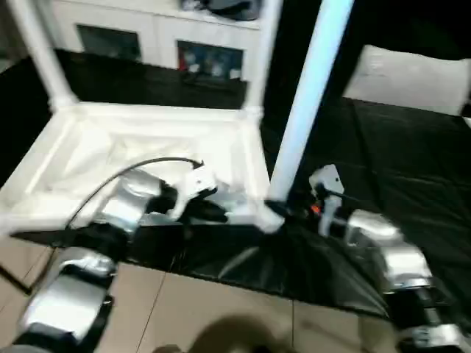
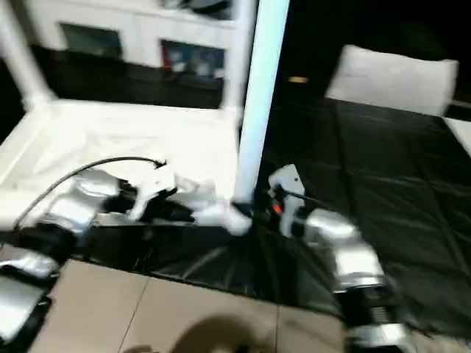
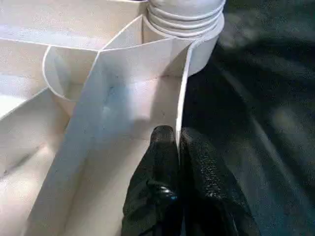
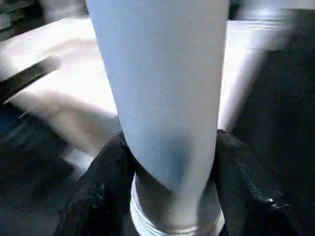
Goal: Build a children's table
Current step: Rotate leg to tighten
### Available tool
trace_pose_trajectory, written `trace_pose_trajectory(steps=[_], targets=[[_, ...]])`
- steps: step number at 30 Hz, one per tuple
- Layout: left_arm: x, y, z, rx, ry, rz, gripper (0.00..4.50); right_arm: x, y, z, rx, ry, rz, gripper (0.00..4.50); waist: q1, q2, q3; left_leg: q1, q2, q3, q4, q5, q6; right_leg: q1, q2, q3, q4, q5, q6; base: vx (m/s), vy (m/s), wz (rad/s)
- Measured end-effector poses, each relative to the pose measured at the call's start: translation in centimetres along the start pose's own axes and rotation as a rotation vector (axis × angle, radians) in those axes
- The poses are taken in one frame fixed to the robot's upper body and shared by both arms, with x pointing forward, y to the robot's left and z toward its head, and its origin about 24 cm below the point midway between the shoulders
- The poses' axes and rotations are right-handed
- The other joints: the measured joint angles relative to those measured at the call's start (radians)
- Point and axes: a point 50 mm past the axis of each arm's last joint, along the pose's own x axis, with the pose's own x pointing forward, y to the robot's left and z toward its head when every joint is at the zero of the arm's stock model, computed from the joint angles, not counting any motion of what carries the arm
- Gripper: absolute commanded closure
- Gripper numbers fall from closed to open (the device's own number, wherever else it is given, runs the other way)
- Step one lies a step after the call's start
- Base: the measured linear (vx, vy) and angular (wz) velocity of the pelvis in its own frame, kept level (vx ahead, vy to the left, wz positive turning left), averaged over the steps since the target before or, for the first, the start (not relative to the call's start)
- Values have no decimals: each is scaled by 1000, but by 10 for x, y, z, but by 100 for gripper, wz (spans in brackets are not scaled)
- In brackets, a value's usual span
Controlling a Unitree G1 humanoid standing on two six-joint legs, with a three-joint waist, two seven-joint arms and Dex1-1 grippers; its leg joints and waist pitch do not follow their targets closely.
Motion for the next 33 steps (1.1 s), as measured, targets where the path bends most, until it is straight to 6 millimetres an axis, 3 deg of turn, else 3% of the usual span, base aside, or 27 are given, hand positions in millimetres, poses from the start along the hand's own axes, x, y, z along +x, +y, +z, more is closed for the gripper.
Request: trace_pose_trajectory(steps=[1, 2, 3, 4, 6, 9, 12, 14, 19, 21, 24, 33], targets=[[7, -2, 2, -15, -1, 17, 450, 2, -1, -2, 20, -3, -59, 254, 2, -9, -1, -1, -2, 16, 3, 0, 0, 0, -3, 41, 64, -19, -7, 0, 0, 0], [10, -3, 4, -24, -9, 38, 450, 5, -2, -1, 35, -8, -101, 254, 11, -34, -5, 9, -9, 39, 3, 0, 0, 11, -6, 88, 85, -40, 25, 0, 0, 0], [13, -3, 7, -37, -23, 72, 450, 12, 0, 4, 49, -17, -148, 254, 19, -56, -6, 16, -23, 36, 3, -1, 0, -12, -8, 102, 93, -45, 31, 30, -76, -8], [15, -3, 9, -46, -25, 83, 450, 15, 1, 5, 53, -21, -176, 254, 30, -48, -10, 9, -27, 19, 9, -2, 1, -11, -7, 95, 88, -47, 30, 25, -39, -32], [24, -6, 14, -74, -42, 120, 450, 21, 0, 11, 50, -24, -256, 254, 45, -33, -17, -10, -34, -2, -9, 16, -4, -18, 2, 96, 81, -45, 29, 40, -28, -21], [27, -6, 20, -77, -51, 145, 450, 25, 0, 15, 52, -48, -303, 254, 42, -33, -19, -22, -35, 2, -15, 28, 0, -27, 4, 100, 69, -16, 15, 0, 0, 0], [26, -6, 22, -72, -48, 147, 450, 25, 1, 15, 67, -66, -313, 181, 41, -33, -19, -25, -35, 4, -16, 27, 2, -27, 4, 100, 62, -13, 14, 0, 0, 0], [26, -6, 22, -63, -45, 150, 450, 26, 2, 15, 81, -75, -310, 178, 41, -33, -19, -26, -35, 6, -18, 27, 2, -27, 4, 100, 57, -10, 14, 0, 0, 0], [14, 2, 19, -28, -39, 204, 450, 26, 15, 10, 59, -82, -174, 130, 8, -34, -18, -32, -33, 6, -20, 27, 3, -29, 6, 100, 46, -4, 15, 0, 0, 0], [11, 2, 20, -9, -56, 203, 450, 27, 27, 3, 22, -53, -70, 110, 3, -34, -18, -39, -32, 6, -20, 27, 4, -35, 7, 100, 45, -3, 15, 0, 0, 0], [9, -1, 21, 29, -77, 144, 450, 24, 29, 2, -21, -44, 9, 90, 16, -34, -18, -49, -32, 7, -19, 35, 21, -48, 7, 100, 46, -3, 14, 0, 0, 0], [-13, -2, 10, 166, -42, -15, 450, -12, 13, 1, -127, -18, 281, 19, 22, -37, -16, -51, -32, 12, -16, 34, 26, -48, 6, 100, 45, -1, 13, 0, 0, 0]])
